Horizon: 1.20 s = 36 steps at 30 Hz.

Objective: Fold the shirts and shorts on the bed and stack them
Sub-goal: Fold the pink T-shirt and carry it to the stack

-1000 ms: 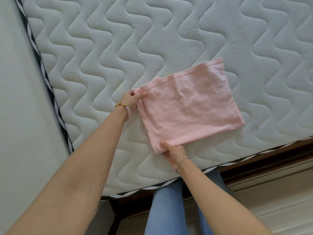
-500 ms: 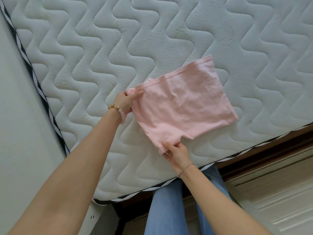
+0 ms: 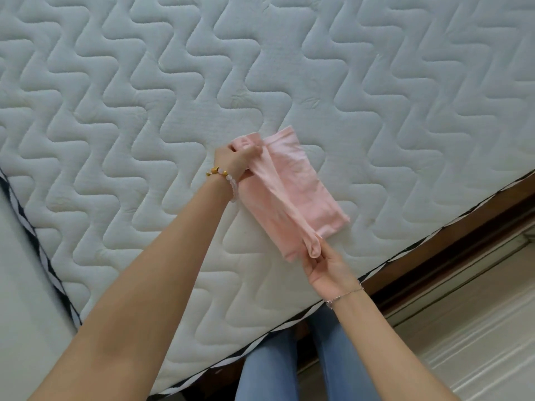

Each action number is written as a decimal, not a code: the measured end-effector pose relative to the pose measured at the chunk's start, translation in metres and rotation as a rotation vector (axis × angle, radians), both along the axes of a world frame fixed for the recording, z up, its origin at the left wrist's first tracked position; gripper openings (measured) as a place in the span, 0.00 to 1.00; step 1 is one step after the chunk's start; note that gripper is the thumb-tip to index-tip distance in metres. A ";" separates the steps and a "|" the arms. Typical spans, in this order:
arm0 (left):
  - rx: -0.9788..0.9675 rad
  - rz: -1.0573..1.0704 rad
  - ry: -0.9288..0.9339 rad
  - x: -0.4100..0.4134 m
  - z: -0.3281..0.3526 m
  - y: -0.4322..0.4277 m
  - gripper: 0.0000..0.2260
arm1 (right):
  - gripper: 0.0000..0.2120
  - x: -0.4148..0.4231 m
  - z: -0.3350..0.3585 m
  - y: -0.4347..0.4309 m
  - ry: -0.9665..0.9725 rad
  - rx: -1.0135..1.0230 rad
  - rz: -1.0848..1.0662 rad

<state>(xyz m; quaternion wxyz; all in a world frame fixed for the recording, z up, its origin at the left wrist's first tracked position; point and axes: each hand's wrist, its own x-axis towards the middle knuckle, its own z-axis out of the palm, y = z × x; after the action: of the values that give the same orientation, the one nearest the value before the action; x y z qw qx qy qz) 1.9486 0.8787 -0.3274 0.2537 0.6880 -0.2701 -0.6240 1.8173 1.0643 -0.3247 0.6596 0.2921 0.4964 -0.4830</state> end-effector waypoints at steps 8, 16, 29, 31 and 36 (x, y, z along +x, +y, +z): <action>0.029 -0.187 -0.035 -0.057 -0.031 -0.011 0.12 | 0.22 -0.050 -0.026 0.001 -0.039 0.058 0.064; -0.129 -0.018 -0.435 -0.016 -0.039 0.044 0.11 | 0.01 -0.077 -0.030 -0.010 0.934 0.140 0.581; 0.374 0.124 0.143 -0.040 -0.057 0.164 0.17 | 0.12 -0.083 -0.068 -0.066 1.342 -0.358 1.421; 0.352 0.112 0.151 -0.038 -0.058 0.165 0.20 | 0.10 -0.084 -0.068 -0.074 1.224 -0.302 1.400; 0.317 -0.012 0.043 -0.034 -0.060 0.163 0.21 | 0.05 -0.108 -0.075 -0.068 1.105 -0.170 1.264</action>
<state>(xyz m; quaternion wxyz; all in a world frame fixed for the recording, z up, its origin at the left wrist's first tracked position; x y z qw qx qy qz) 1.9145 1.0421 -0.3879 0.1439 0.7042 -0.1670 -0.6749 1.7095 0.9966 -0.4000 0.4880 -0.3695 0.7797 -0.1320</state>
